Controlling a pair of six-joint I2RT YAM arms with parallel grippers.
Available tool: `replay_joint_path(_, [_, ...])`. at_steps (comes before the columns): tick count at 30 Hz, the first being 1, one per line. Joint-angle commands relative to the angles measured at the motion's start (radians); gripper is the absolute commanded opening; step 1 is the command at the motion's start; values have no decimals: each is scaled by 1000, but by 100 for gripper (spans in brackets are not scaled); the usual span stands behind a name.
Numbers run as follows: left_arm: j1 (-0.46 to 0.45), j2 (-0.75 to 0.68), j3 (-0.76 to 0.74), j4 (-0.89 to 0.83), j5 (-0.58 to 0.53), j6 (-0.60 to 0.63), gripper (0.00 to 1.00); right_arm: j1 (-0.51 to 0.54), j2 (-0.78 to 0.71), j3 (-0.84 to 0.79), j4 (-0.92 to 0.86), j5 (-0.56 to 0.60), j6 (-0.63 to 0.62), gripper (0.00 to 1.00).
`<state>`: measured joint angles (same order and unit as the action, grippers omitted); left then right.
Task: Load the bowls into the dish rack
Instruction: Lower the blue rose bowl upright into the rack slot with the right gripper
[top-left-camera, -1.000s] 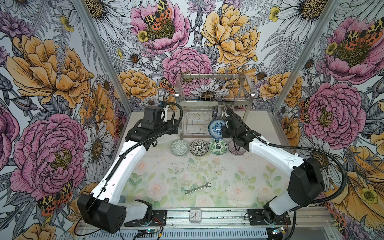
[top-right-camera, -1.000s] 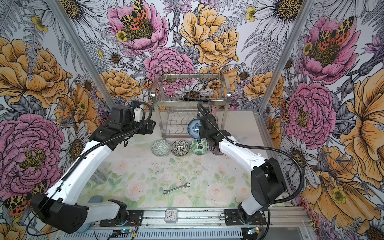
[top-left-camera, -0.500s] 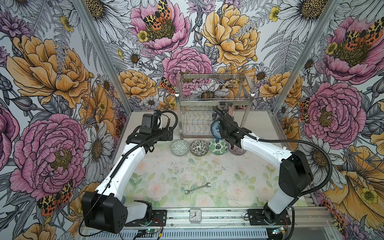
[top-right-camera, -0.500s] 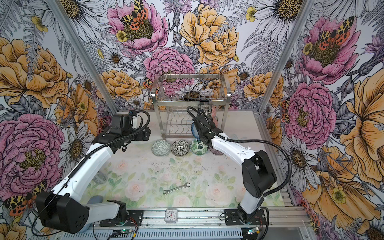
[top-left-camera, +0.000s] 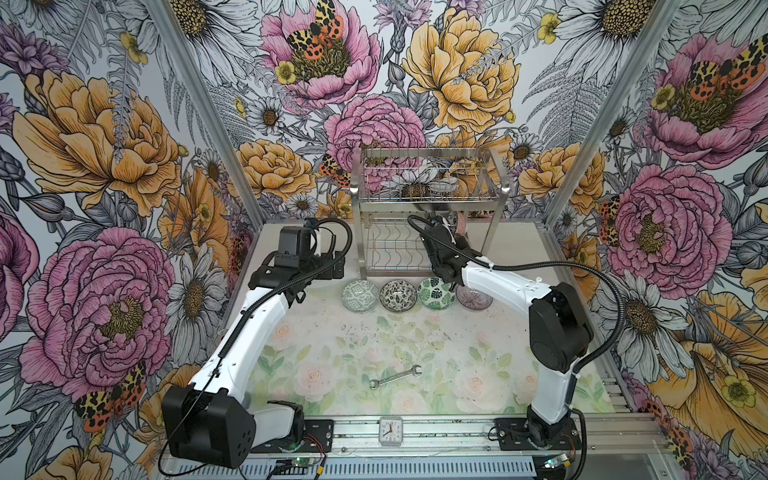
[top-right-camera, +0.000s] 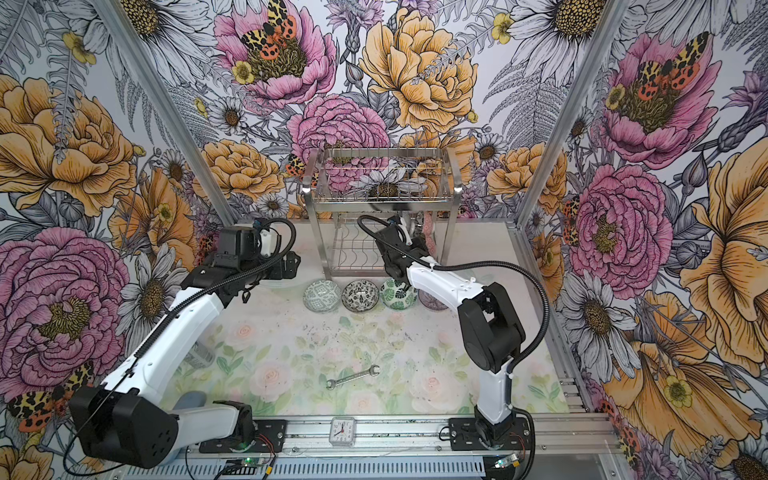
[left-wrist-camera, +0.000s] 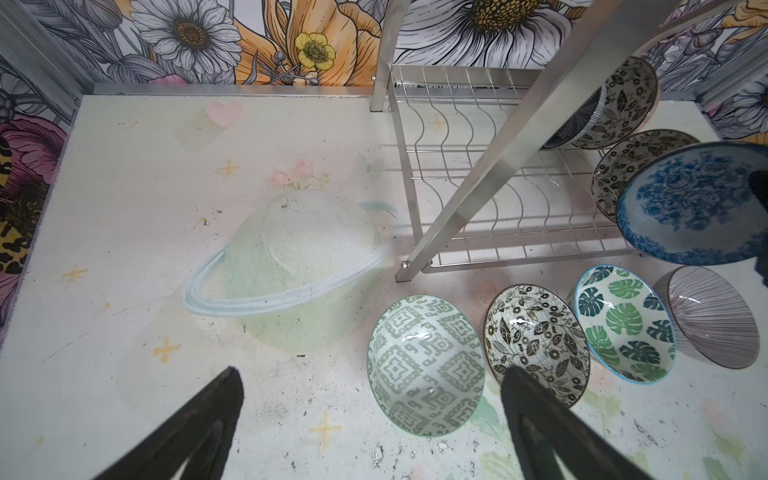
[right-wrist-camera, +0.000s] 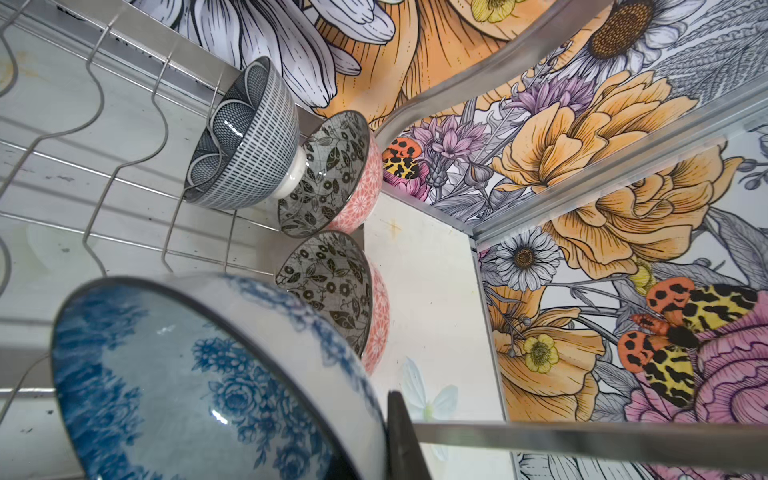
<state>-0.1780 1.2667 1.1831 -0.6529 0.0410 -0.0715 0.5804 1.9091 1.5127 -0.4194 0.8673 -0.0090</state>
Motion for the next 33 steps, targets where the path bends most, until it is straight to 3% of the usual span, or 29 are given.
replay_joint_path(1, [11, -21, -9, 24, 33, -11, 99, 12, 35, 87, 37, 88, -53, 0])
replay_joint_path(20, [9, -45, -11, 26, 43, -16, 99, 6, 239, 235, 165, 215, -282, 0])
replay_joint_path(33, [6, -52, -11, 26, 49, -16, 99, -22, 333, 273, 221, 244, -356, 0])
